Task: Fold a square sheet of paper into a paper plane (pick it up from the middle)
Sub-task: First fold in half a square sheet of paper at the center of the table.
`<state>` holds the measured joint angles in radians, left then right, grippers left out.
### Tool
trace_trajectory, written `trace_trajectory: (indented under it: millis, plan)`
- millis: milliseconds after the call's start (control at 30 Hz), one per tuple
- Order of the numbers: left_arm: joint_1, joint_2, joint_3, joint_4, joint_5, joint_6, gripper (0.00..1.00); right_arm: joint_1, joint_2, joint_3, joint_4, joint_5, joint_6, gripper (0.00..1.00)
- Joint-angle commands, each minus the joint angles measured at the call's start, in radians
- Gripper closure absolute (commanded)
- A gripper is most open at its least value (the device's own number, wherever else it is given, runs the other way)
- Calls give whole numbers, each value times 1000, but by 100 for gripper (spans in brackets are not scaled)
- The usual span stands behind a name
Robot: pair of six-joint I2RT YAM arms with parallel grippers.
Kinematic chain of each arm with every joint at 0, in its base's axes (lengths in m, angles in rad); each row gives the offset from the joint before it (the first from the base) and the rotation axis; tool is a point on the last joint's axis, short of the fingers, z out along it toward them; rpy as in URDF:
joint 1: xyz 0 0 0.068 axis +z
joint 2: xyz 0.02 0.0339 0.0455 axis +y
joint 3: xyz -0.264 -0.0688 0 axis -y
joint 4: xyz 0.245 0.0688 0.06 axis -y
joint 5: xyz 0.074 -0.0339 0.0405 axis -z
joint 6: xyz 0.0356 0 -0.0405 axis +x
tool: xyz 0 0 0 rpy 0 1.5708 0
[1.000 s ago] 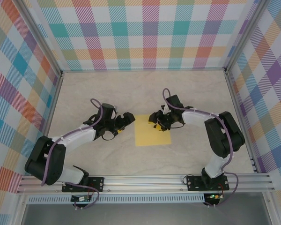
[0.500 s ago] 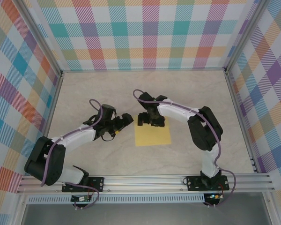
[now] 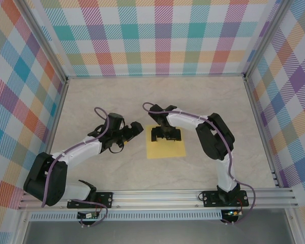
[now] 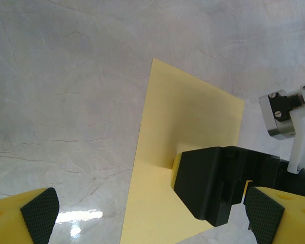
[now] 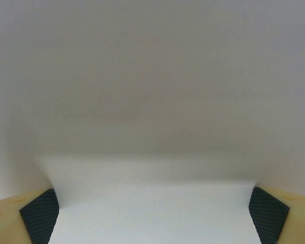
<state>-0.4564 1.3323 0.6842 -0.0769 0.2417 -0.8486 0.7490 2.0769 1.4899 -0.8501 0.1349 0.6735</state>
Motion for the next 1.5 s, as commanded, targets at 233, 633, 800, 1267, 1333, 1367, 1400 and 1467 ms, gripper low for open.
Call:
trace_trajectory:
  millis: [233,633,800,1267,1333,1367,1400,1467]
  plan:
    - [-3,9,0,-12,0,8,3,13,42,-67,0,-18,40,21]
    - [-4,-15,-10,-24,-7,10,2,-4,-88,-66,53,-89,16,50]
    - [-4,-24,-8,-27,-8,10,2,-41,-181,-112,110,-162,28,64]
    - [-4,-35,-7,-28,-9,7,2,-242,-468,-522,881,-786,291,65]
    - [-4,-30,-8,-13,-2,3,2,-254,-446,-549,951,-838,303,64]
    - [-4,-25,-8,-4,3,0,2,-258,-426,-548,938,-850,295,64]
    - [-4,-22,-6,3,9,-3,2,-258,-404,-549,923,-850,286,64]
    - [-5,-8,-1,15,27,-4,3,-258,-367,-566,937,-859,275,64]
